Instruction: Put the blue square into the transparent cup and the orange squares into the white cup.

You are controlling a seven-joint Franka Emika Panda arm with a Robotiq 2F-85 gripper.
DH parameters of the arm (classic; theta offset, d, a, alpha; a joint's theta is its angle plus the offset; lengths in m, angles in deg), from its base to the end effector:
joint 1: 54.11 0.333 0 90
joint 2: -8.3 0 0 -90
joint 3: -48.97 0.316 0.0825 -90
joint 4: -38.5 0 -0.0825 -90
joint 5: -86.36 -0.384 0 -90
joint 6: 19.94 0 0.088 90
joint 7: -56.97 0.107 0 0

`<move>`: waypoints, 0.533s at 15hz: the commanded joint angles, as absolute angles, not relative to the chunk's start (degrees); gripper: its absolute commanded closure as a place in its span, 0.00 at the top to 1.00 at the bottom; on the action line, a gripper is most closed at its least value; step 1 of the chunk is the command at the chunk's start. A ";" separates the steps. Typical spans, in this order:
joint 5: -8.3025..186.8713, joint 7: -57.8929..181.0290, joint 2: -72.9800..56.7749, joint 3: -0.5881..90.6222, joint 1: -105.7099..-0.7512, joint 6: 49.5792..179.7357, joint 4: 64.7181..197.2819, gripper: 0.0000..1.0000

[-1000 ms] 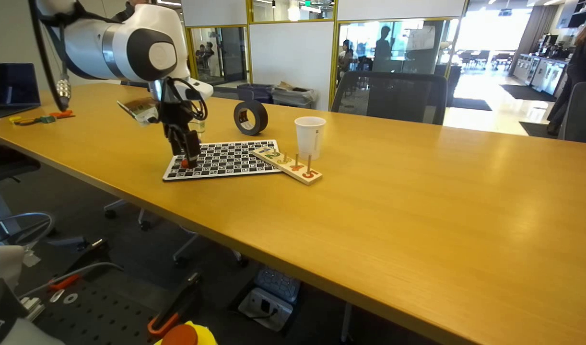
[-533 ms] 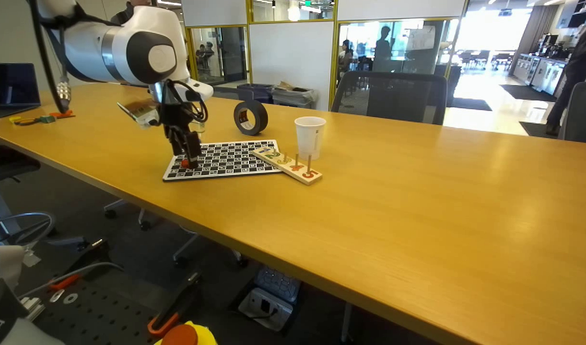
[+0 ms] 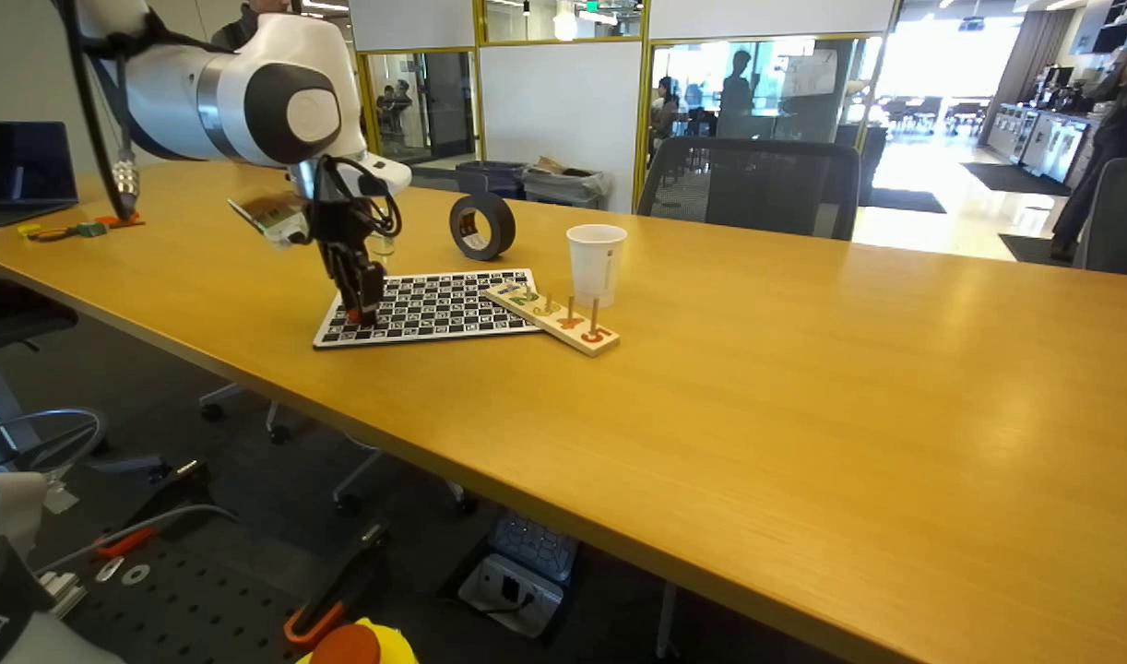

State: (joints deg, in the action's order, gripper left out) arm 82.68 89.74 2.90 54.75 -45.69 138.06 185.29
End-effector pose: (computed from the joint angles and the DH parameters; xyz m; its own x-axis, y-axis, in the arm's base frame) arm 0.4487 0.1115 0.2413 0.9245 -0.3759 0.0629 -0.3701 -0.9249 -0.0874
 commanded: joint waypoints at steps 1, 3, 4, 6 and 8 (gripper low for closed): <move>82.14 88.80 3.14 54.42 -45.58 139.80 185.72 0.21; 83.06 89.28 3.53 53.90 -45.79 139.64 185.57 0.20; 83.47 89.26 4.15 53.47 -46.08 139.22 185.44 0.20; 83.85 88.03 5.47 52.50 -46.97 138.51 184.71 0.20; 84.30 86.29 6.92 51.17 -48.21 137.93 183.51 0.20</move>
State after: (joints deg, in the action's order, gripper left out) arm 83.08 88.84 3.79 52.71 -46.53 138.14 184.60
